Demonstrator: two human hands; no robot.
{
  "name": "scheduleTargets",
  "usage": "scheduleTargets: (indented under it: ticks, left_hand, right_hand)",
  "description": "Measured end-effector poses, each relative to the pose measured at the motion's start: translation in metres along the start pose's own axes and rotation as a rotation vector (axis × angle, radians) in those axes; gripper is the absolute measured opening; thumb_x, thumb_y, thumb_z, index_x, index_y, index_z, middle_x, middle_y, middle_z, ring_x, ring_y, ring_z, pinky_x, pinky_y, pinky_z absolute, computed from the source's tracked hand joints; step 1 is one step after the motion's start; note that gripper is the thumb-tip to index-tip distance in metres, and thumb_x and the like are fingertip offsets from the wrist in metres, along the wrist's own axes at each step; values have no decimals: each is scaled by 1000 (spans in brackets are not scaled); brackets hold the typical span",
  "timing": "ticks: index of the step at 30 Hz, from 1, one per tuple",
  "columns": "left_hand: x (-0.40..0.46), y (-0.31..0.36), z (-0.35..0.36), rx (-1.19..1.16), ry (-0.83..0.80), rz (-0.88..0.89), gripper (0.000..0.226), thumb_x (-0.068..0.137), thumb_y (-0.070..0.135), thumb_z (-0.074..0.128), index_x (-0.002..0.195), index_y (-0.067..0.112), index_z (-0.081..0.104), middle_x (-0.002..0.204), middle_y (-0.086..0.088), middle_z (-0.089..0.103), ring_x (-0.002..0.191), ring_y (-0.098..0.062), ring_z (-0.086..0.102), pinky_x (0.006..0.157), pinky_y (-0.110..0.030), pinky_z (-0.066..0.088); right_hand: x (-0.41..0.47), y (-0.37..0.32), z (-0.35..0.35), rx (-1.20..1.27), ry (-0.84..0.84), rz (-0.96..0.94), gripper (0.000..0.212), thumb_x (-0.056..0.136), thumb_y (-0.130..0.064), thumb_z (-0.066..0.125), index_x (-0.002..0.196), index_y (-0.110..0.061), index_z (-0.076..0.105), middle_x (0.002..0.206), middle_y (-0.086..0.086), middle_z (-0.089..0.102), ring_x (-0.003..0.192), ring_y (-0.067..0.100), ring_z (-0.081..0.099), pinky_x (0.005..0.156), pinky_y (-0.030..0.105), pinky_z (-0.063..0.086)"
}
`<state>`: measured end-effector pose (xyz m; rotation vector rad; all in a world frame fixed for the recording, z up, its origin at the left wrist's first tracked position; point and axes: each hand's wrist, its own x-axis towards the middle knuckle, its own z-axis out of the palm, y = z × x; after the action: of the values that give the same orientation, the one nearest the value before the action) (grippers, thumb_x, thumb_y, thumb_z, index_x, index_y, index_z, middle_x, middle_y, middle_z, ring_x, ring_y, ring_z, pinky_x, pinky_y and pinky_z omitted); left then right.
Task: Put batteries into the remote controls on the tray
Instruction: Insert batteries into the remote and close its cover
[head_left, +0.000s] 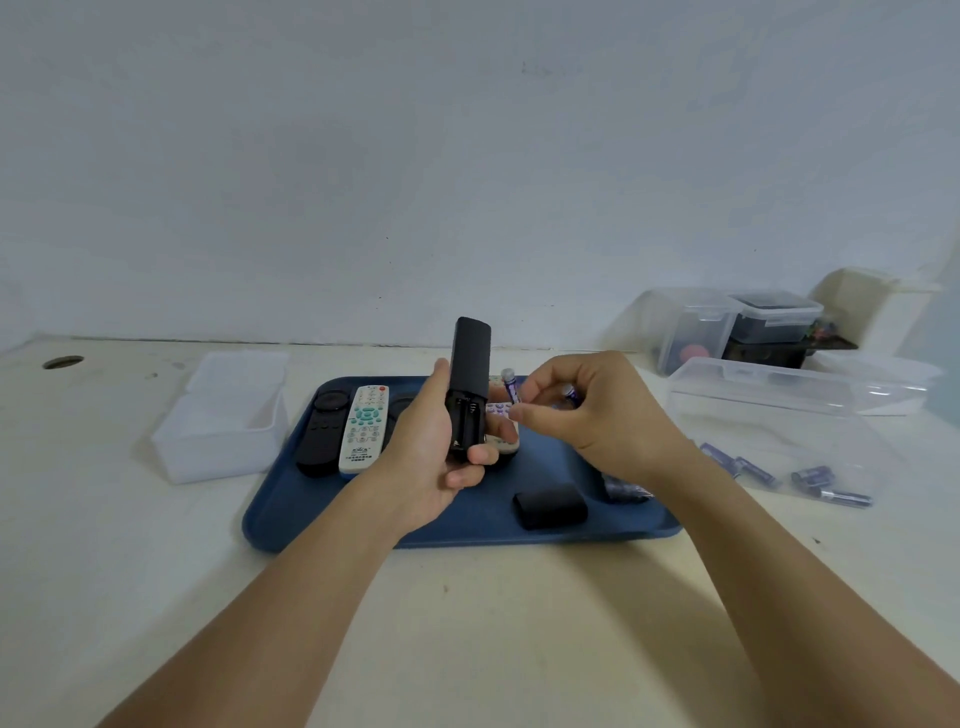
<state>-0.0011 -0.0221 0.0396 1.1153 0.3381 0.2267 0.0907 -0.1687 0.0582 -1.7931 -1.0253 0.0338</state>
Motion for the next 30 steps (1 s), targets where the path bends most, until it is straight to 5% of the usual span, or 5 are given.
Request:
scheduleTargets:
  ticks: [10,14,17,23,30]
  left_hand:
    - [2,-7,1,360,-52,55,20,100,23,60,111,8,66,80,-8,61,48,-11,44,34,-19,27]
    - [2,-7,-1,288,-78,49,9,102,17,57,101,11,64,78,-3,61,53,-9,44,37,-18,28]
    - [2,-5,0,207,-105,63,9,102,17,56,102,13,64,77,-2,59,53,-8,43,36,-17,27]
    - [-4,-2,7,97,-73,49,63,101,62,32,110,8,64,71,-7,60,47,-12,41,31,-16,23]
    - [-3,-8,10,188,-18,54,79,99,66,27,114,1,68,74,-11,61,46,-15,48,33,-20,31]
  right_hand:
    - [1,17,0,-496,-42,-185,7,78,-18,80,82,-22,76,75,-6,72,54,12,48,55,29,45]
    - [3,14,-4,-171,6,-92,13,80,-12,83,91,-18,80,82,-6,77,52,4,49,56,12,37]
    - [3,12,-1,338,10,137,9,82,-6,78,91,-7,79,93,17,77,41,3,36,41,16,28]
    - [1,6,14,530,99,188,14,78,-2,80,90,1,72,72,22,65,42,10,44,39,18,26]
    - [-4,0,24,266,130,-14,11,76,-5,85,78,-3,74,53,-4,65,45,11,56,51,20,47]
